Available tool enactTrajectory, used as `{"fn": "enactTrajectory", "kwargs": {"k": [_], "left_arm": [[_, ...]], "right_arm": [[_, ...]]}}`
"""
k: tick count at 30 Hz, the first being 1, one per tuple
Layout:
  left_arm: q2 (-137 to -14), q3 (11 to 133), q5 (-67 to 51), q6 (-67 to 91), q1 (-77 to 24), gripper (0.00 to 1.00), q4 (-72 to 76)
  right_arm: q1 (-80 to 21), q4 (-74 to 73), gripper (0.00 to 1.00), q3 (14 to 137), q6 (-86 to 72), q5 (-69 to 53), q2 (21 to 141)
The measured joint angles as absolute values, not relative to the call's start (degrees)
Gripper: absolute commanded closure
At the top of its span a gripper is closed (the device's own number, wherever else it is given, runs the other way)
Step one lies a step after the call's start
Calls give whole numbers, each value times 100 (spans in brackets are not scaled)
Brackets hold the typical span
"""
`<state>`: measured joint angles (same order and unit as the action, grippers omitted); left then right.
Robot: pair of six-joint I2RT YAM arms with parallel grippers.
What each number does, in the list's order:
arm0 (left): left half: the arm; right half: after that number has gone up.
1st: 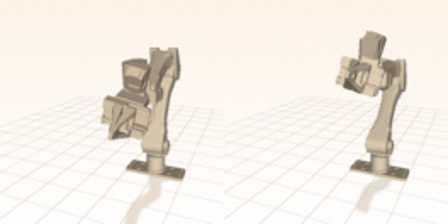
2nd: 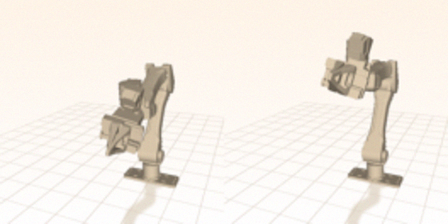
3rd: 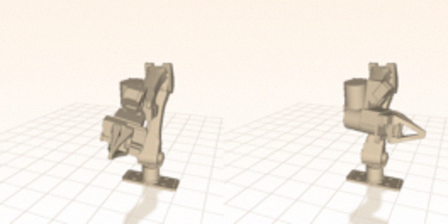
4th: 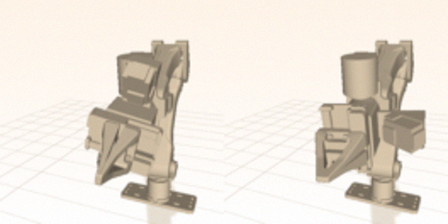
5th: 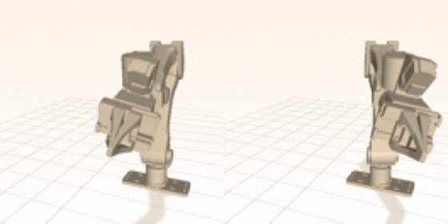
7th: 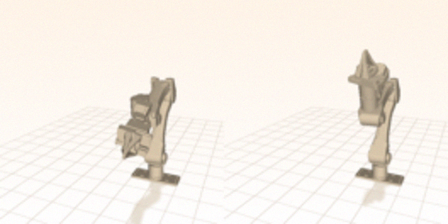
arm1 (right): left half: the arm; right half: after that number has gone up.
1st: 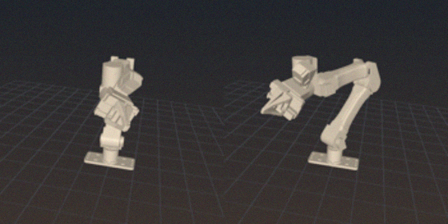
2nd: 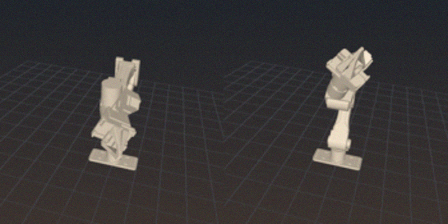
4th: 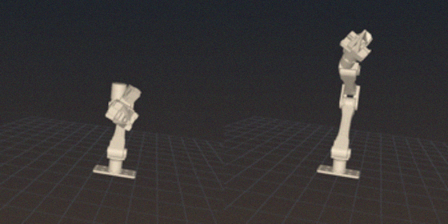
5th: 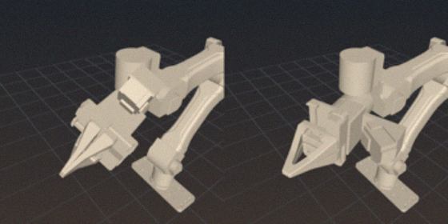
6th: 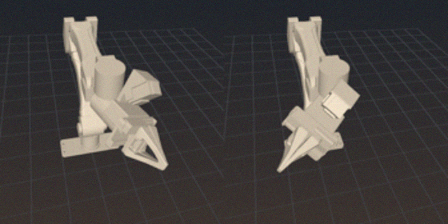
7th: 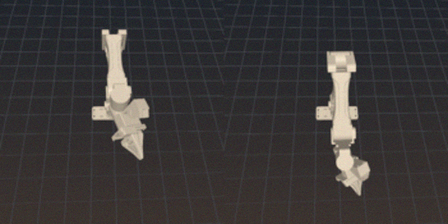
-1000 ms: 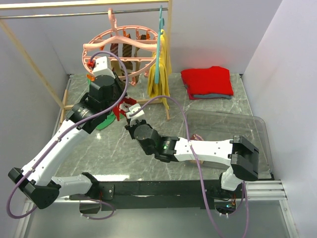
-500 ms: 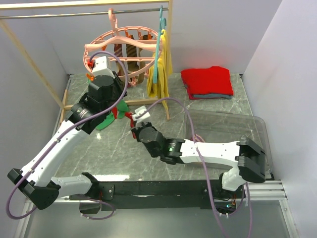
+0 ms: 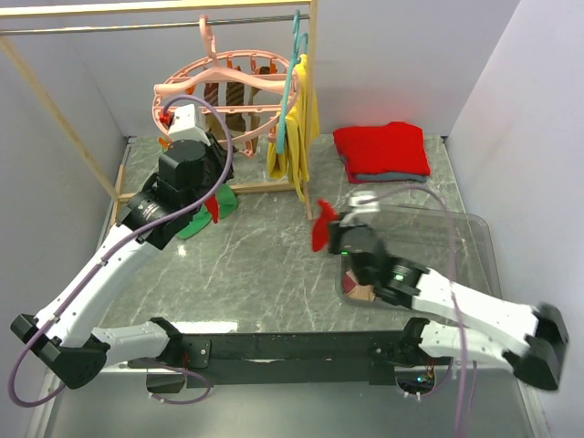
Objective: Remove the socks clipped to the hanger
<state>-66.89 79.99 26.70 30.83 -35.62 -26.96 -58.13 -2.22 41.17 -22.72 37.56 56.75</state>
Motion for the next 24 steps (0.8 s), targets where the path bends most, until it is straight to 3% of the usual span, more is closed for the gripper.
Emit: {"fn": "enactTrajectory", "kwargs": {"k": [8,19,24], "left_arm": [[-6517,7859,2589,3085,-3562,99,-2582],[-6495,7800,2508,3089,-3562,99,-2480],[-6464,7800,2460,3096,-3562,99,-2475]], "right_arm": [[-4386,-1500,100,3430,-3098,3164,3739],[-3802,-2484,100,3288,-3809,2436,3990],[-3767,-2526,91,3148,-3957,2274,4066]]}}
